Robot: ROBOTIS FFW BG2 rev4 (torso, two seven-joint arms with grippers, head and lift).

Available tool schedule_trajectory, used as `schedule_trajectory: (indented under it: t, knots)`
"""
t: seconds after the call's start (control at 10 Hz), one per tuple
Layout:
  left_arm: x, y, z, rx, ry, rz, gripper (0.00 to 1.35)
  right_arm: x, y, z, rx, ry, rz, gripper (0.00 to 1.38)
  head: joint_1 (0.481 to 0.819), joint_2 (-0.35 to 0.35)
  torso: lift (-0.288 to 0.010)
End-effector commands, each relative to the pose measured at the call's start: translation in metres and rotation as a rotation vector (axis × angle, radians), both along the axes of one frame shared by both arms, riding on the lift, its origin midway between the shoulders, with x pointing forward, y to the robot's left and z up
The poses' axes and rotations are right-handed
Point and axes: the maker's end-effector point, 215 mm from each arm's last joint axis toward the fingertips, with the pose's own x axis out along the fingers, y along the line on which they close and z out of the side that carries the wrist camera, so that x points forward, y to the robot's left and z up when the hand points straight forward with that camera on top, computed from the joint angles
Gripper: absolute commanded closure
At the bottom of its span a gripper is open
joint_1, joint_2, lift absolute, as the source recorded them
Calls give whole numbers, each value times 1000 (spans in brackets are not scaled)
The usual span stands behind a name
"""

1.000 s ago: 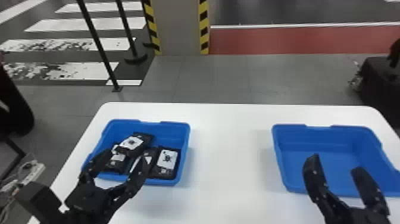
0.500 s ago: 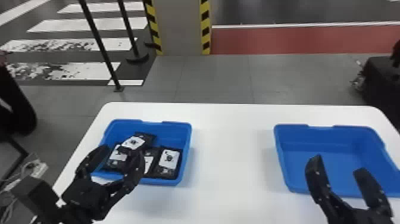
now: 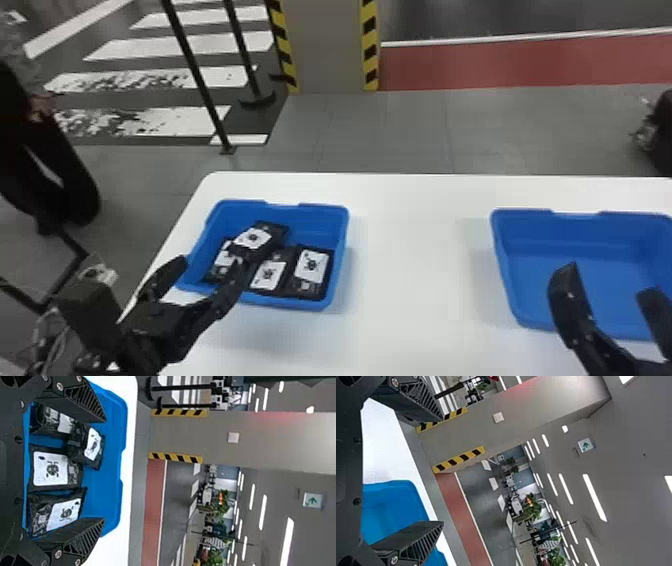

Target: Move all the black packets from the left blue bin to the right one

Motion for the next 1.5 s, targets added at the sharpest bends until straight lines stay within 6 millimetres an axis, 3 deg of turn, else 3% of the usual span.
schedule_trajectory:
  t: [0.0,0.1,0.3,0.4,0.7,1.1,1.4]
  knots:
    - [12,5,32,141,-21,-13,153,0,1,1,0,-1,3,93,695,208,-110]
    - [20,-14,26,90,5,-39,153,2,1,1,0,-5,6,93,695,214,-110]
    - [28,-11,14,122,98,-39,148,3,3,0,-1,-3,14,93,695,201,-110]
    - [35,-10,18,143,98,-43,153,3,4,-2,0,3,17,93,695,193,-110]
    - [46,41,10,257,179,49,154,5,7,-6,1,9,25,93,695,213,-110]
    - [91,53,-52,259,334,9,148,8,10,-4,-3,3,34,93,695,259,-110]
    - [128,67,-83,255,442,-8,153,9,11,-6,-5,6,41,91,695,264,-110]
